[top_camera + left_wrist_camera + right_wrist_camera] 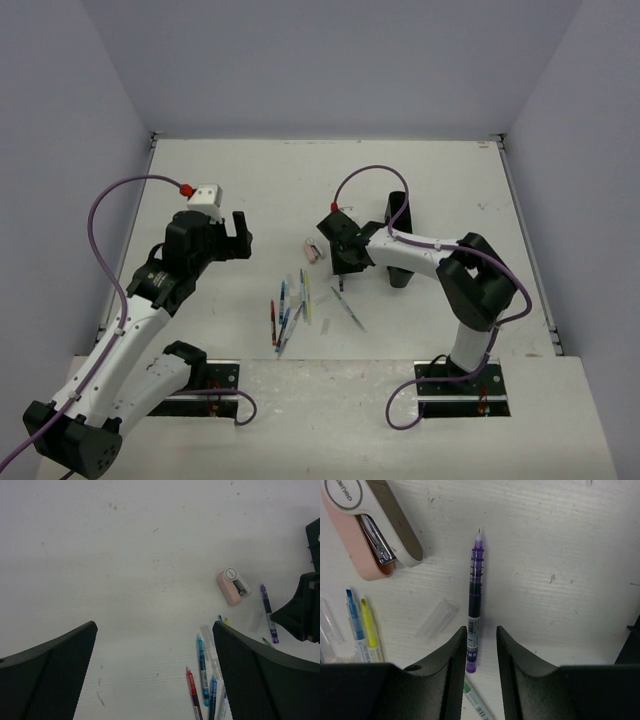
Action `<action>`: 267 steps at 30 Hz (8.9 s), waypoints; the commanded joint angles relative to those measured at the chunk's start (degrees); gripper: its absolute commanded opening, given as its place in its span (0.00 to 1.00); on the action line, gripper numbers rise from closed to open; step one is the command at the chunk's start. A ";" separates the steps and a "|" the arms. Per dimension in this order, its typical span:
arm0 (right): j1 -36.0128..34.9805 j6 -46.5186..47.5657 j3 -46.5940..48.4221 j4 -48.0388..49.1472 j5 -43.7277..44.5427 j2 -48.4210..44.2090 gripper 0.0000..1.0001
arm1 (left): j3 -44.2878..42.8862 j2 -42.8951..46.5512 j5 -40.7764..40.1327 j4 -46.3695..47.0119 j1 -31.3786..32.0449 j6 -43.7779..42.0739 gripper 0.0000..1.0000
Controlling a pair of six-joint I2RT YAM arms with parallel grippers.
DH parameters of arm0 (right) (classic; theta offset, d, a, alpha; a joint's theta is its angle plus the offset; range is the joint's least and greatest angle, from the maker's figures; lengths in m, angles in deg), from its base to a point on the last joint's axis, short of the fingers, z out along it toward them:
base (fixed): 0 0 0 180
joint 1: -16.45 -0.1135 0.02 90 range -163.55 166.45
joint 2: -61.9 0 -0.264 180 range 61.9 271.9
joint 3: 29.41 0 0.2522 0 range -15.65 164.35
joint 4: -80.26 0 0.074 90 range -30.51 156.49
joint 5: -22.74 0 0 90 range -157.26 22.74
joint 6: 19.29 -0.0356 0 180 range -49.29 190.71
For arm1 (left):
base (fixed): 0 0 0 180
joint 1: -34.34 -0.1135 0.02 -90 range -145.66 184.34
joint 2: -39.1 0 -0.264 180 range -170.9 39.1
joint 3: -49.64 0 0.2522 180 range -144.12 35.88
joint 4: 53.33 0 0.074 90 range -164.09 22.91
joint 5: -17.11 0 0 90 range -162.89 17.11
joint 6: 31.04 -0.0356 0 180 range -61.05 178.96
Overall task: Sort the stationery into containers
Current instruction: Pick up the pen from the center of the board, then pick up the pen cap from the center of the board, then close the pen cap on the pen.
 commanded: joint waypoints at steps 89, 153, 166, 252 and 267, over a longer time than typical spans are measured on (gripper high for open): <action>6.31 11.38 -19.60 14.74 -25.94 -56.39 0.00 | -30.95 -47.13 -4.09 2.51 24.59 11.18 0.00; 2.64 2.46 -18.89 39.55 -30.93 -40.05 0.00 | -3.13 -11.51 -6.57 40.81 22.56 25.28 0.00; 2.73 2.06 -18.16 38.80 -29.53 -39.03 0.00 | -2.87 -13.44 -4.50 41.28 22.54 25.88 0.00; 3.57 17.94 -9.62 47.78 -46.32 -35.70 0.00 | -13.34 -7.51 10.45 37.37 21.65 3.18 1.00; 3.52 21.26 -7.53 41.78 -44.90 -36.05 0.00 | -23.06 -12.83 16.03 32.68 21.45 8.88 0.48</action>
